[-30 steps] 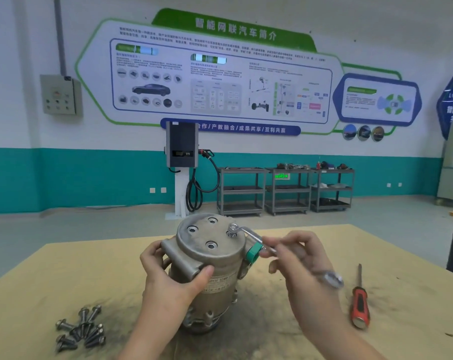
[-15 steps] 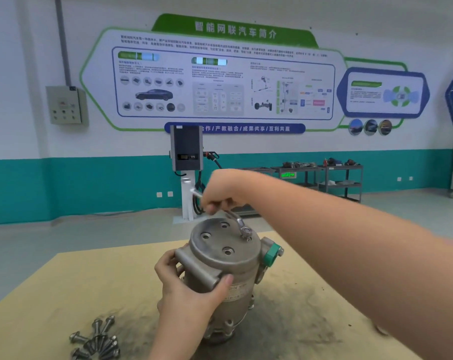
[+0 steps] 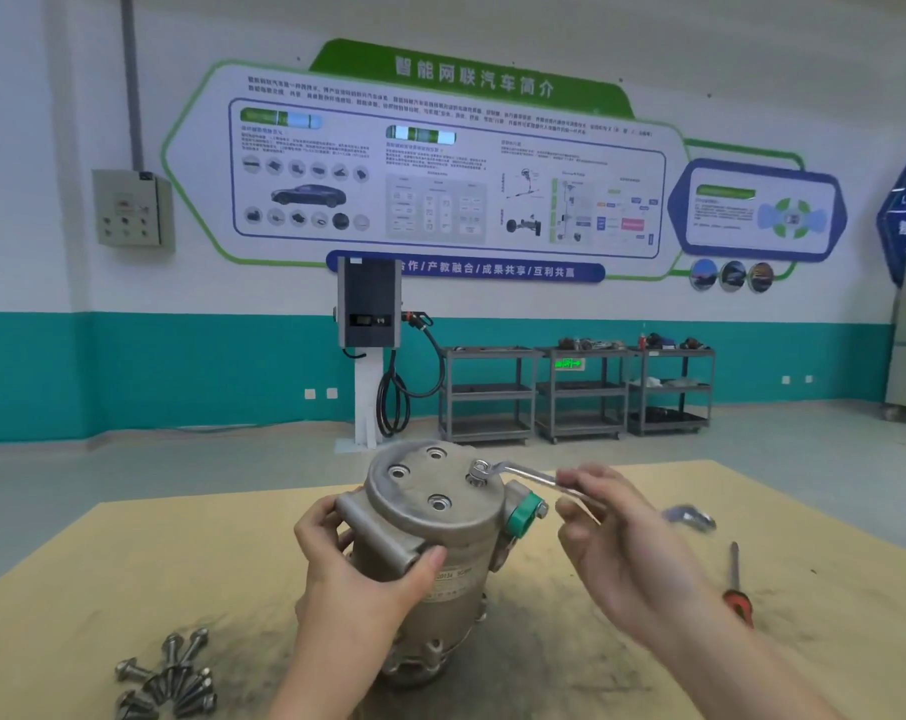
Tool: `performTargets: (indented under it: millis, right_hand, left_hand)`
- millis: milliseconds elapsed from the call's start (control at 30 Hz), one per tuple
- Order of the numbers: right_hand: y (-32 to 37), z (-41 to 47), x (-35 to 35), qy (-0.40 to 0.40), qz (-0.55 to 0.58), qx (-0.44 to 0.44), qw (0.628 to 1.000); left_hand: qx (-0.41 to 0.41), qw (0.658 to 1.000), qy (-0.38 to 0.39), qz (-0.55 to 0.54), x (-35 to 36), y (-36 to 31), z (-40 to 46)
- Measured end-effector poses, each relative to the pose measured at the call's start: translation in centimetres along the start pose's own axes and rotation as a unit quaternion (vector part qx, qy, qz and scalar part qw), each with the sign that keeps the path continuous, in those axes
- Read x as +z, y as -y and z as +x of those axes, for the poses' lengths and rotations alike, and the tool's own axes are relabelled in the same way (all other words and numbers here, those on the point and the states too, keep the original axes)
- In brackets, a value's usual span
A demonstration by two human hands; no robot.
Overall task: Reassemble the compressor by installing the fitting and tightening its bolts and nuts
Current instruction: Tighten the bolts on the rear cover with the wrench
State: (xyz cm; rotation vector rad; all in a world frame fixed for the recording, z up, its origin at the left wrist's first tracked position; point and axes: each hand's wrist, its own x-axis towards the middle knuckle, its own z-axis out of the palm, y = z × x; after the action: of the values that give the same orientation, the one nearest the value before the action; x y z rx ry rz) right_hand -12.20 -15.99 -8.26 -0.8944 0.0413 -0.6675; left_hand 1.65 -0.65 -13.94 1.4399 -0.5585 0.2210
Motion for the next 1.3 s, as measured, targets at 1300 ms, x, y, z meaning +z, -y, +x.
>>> performTargets:
  millis: [1300]
  right_hand:
    - [-2.4,-1.7,3.9,0.154,-0.502,-0.361,0.771]
  left_hand:
    - [0.021,0.998,-0.053,-0.031,0.8,0.1,0.3]
